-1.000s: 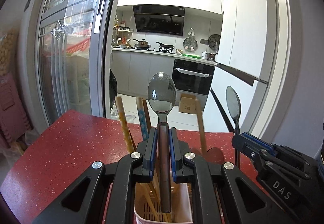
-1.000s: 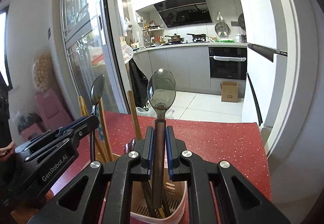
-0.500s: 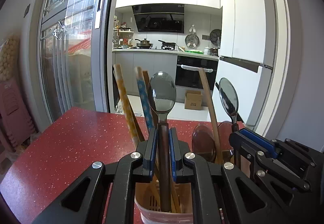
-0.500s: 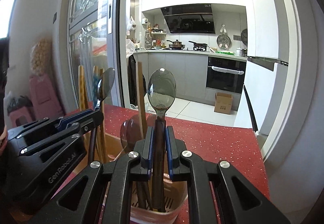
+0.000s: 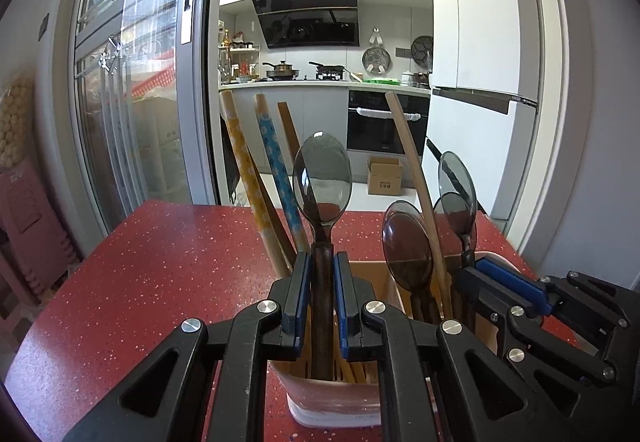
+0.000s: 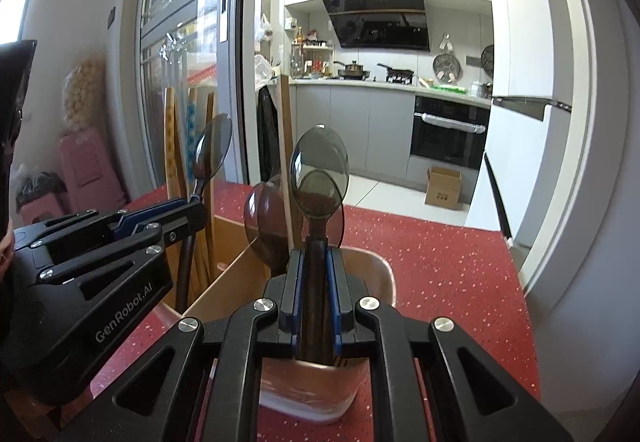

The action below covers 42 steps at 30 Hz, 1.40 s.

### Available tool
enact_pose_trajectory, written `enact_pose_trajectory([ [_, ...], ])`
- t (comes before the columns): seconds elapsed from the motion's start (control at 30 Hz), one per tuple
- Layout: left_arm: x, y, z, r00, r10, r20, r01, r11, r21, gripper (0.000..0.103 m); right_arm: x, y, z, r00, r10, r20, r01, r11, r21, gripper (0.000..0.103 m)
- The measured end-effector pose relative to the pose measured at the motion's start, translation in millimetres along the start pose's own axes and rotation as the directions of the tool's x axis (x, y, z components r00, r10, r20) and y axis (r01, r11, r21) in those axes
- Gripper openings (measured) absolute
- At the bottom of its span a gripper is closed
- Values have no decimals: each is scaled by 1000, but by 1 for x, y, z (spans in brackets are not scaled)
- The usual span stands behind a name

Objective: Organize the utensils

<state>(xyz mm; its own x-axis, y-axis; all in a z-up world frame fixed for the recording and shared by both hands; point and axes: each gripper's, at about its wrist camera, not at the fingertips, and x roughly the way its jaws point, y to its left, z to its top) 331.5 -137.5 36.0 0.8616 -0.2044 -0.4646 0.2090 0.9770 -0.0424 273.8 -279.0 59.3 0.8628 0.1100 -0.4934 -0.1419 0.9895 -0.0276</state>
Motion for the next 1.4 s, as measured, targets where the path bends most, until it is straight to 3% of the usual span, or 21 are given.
enact_pose_trajectory([
  [0.23,0,3,0,999,-24,-43,24,1000,-6,41,-1,-4,5,998,48,-44,-47,998,36,13],
  [0.37,-5,7,3,999,-32,-40,31,999,-26,41,-5,-11,10,996,70,-55,-66,995,78,29],
  [0.57,-13,11,4,997,-6,-77,3,1000,-28,41,-23,-18,12,994,86,-63,-77,987,143,41],
  [0.87,-31,11,0,995,13,-99,-15,1000,-20,41,-38,-23,4,991,87,-106,-68,983,173,48],
  [1.4,-52,23,-11,992,60,-114,-63,998,-19,42,-58,-25,-4,988,61,-139,-33,981,191,49],
])
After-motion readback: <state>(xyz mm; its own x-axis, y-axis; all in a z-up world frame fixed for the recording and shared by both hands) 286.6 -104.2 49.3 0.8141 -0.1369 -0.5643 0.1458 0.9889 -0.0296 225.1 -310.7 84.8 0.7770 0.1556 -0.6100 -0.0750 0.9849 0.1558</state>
